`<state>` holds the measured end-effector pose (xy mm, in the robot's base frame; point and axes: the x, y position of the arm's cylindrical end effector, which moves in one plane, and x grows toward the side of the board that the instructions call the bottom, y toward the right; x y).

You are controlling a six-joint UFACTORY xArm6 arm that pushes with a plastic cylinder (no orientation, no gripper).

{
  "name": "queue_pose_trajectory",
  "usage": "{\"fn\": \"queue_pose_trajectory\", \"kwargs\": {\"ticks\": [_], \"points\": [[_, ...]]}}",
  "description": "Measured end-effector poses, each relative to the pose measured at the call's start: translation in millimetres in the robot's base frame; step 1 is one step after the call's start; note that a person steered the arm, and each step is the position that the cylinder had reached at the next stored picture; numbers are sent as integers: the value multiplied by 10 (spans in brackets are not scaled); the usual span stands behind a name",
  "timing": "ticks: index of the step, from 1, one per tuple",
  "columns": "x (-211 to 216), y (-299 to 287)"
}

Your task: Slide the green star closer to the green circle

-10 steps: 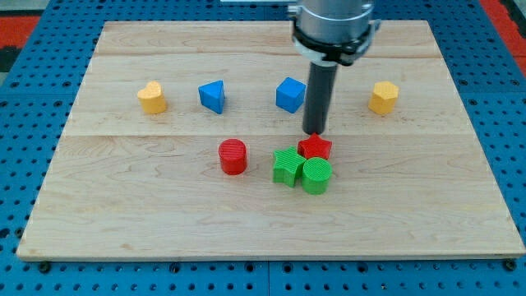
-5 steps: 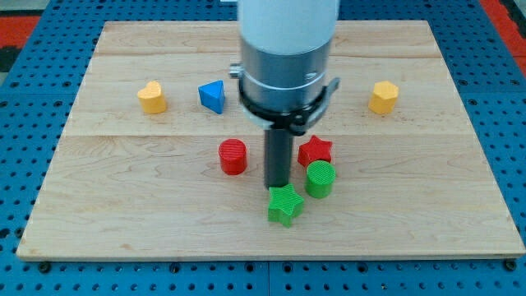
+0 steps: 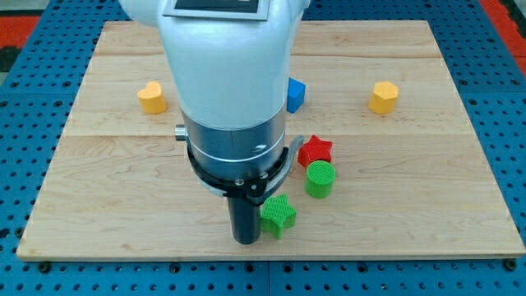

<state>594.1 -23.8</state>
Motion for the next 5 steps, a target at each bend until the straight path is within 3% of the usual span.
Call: {"fn": "queue_pose_trajectory", "kwargs": {"ticks": [5], "points": [[-174,541]]}}
